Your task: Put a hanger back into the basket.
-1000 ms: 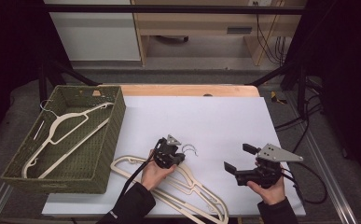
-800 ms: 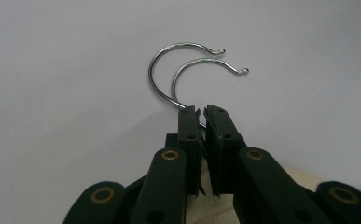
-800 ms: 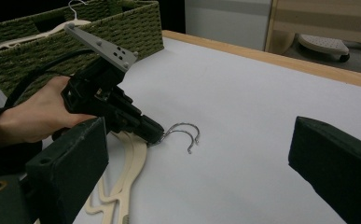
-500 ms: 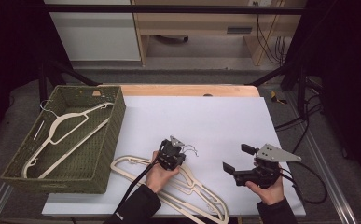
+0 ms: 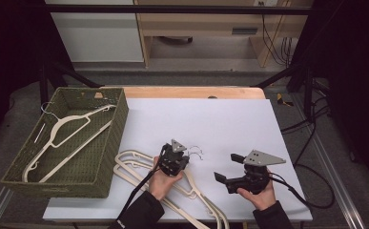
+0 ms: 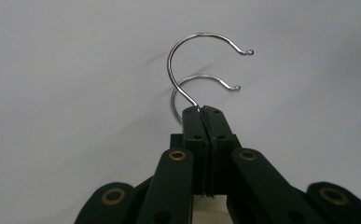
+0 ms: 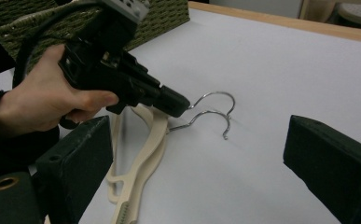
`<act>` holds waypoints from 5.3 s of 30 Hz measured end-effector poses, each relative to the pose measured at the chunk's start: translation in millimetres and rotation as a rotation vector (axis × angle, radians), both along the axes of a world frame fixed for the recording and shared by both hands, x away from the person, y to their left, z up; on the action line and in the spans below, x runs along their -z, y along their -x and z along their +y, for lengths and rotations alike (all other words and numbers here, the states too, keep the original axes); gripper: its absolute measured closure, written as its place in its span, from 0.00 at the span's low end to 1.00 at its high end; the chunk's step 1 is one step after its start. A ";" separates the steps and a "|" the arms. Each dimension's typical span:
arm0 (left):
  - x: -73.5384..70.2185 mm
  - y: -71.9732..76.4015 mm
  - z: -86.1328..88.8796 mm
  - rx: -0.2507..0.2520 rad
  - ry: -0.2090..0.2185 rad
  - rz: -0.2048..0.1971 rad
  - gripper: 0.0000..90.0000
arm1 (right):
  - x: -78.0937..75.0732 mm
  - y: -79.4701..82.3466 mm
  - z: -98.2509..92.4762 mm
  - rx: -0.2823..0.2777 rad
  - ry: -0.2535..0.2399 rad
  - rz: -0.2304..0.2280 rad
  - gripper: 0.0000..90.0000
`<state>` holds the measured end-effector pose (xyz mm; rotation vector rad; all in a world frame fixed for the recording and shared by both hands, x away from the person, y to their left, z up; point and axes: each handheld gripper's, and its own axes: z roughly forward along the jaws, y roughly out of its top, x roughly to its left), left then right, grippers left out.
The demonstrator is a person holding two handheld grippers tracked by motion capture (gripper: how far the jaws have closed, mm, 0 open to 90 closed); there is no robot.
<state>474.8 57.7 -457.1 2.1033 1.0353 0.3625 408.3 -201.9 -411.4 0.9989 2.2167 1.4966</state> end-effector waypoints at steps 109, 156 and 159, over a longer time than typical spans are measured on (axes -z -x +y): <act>-75.9 62.3 85.8 0.527 0.087 -0.064 0.93 | -20.7 -17.0 56.2 -0.340 0.017 0.129 0.70; -200.5 23.4 229.9 0.150 0.158 -0.210 0.96 | -27.6 -1.4 -35.7 0.115 -0.069 -0.074 0.04; -202.9 13.3 247.9 0.123 0.130 -0.194 0.96 | -27.5 -1.8 -36.3 0.112 -0.066 -0.074 0.04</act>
